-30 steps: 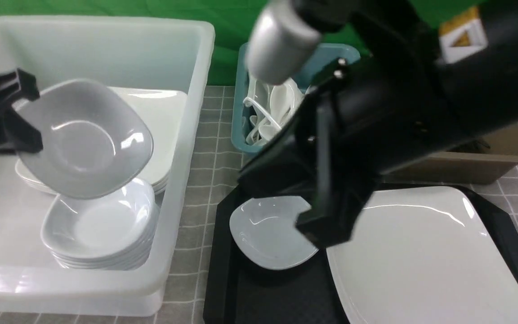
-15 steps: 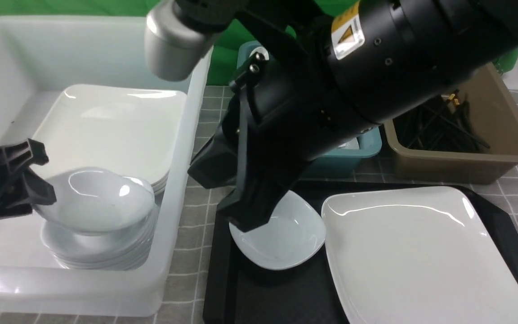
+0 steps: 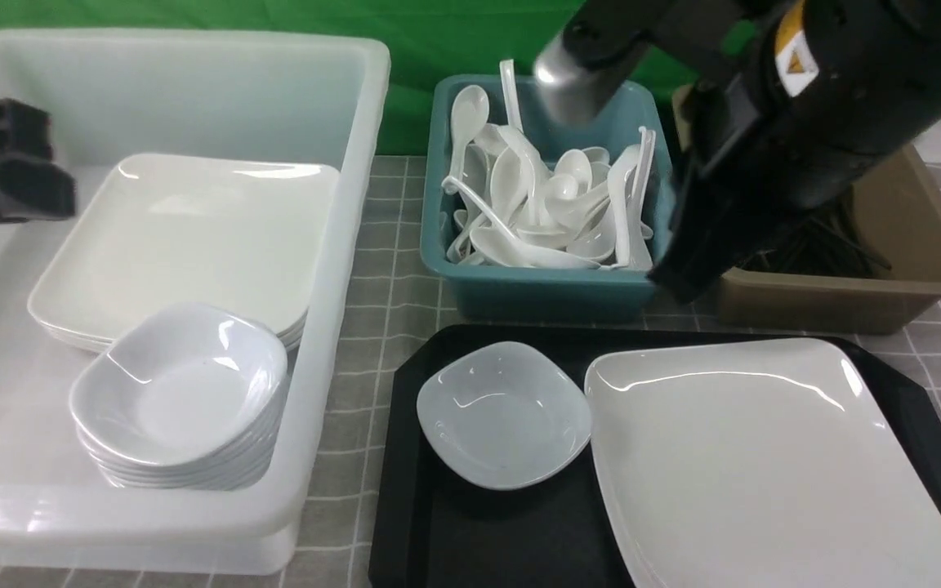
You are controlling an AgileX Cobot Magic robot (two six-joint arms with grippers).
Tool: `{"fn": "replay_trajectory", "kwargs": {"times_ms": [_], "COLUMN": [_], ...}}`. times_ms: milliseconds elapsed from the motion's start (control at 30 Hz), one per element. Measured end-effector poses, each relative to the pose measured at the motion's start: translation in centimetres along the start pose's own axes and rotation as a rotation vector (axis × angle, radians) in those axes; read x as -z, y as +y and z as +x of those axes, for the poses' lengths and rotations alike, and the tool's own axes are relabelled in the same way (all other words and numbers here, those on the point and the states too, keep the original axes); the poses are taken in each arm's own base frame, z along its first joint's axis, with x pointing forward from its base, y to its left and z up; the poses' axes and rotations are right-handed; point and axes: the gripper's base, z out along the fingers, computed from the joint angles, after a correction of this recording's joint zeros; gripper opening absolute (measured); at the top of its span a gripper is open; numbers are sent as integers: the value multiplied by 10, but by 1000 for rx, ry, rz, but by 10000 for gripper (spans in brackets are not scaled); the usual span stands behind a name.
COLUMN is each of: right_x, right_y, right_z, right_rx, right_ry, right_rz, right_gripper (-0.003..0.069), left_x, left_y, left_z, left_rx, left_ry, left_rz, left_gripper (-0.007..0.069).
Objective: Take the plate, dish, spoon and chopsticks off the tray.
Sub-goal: Use the left arm to grab a small plate from the dinner plate
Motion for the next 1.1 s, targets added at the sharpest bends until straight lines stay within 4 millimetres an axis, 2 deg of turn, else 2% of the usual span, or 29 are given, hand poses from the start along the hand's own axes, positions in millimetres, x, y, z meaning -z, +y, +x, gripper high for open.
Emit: {"fn": "replay_trajectory", "kwargs": {"times_ms": [67,200,300,433,500,567,600,633,700,767,833,900,967,1100], "right_x": [-5,-10,-7,-1,3,10,10,14,20,23,27,28,29,29], "right_y": [-20,-42,-47,-45,-43,-40,-40,-38,-36,-35,-34,-34,-34,-32], "right_z": [15,48,69,94,103,111,111,115,119,121,123,123,124,122], "right_rx": [-96,-237,-299,-347,-355,-366,-366,-370,-371,-372,-372,-372,-373,-383], "right_ry": [31,55,23,-20,-37,-57,-55,-66,-72,-77,-91,-95,-98,-109], "right_rz": [-22,-96,-119,-102,-90,-80,-81,-78,-77,-76,-71,-70,-70,-99], "right_gripper": [25,24,24,24,24,24,24,24,24,24,24,24,24,24], "left_x": [-12,-49,-85,-141,-160,-182,-182,-195,-210,-219,-230,-236,-242,-252], "left_y": [-27,-82,-115,-160,-173,-182,-182,-186,-187,-186,-186,-186,-185,-182], "left_z": [2,17,30,60,73,89,88,97,105,109,113,114,116,121], "left_rx": [-92,-279,-406,-630,-718,-799,-802,-840,-858,-871,-897,-913,-932,-968], "left_ry": [40,180,296,438,483,526,522,544,558,560,552,541,533,548], "left_rz": [86,196,210,196,174,145,143,130,120,115,108,105,98,77], "left_gripper": [39,3,1,7,28,80,87,153,233,299,405,461,509,520]}}
